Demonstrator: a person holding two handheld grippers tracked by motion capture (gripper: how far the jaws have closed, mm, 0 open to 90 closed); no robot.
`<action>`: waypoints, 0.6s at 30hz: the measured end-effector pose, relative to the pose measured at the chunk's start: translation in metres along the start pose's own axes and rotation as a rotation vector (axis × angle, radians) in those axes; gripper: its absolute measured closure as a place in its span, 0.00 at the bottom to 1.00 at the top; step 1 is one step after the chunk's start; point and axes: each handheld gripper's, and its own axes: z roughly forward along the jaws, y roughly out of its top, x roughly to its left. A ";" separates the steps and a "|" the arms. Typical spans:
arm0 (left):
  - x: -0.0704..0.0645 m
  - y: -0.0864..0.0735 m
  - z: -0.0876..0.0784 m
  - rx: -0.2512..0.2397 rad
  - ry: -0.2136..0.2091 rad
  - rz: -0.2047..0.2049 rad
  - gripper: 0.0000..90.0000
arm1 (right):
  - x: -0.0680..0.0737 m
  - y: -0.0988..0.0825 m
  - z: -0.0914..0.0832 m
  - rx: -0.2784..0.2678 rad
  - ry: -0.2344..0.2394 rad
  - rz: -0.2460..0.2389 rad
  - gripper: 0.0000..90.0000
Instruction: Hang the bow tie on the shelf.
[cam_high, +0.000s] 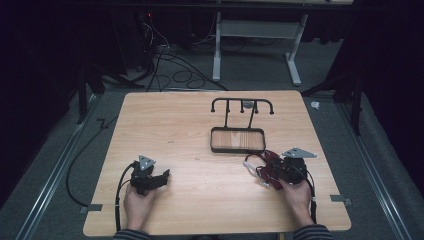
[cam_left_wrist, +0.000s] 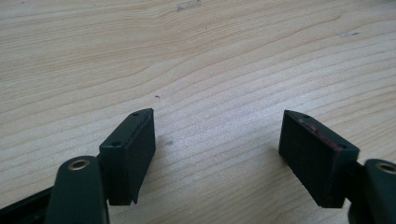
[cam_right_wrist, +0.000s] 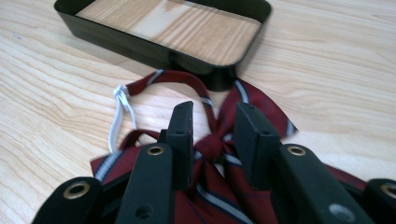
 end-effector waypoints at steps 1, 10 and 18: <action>0.000 0.000 0.000 0.000 0.000 -0.001 0.31 | 0.001 0.001 0.002 0.003 0.002 -0.009 0.78; 0.000 0.000 0.000 0.001 -0.002 -0.001 0.31 | 0.009 0.016 0.018 0.039 0.029 -0.037 0.82; 0.000 0.000 0.000 0.000 -0.003 -0.002 0.31 | 0.010 0.023 0.034 0.064 0.026 -0.038 0.83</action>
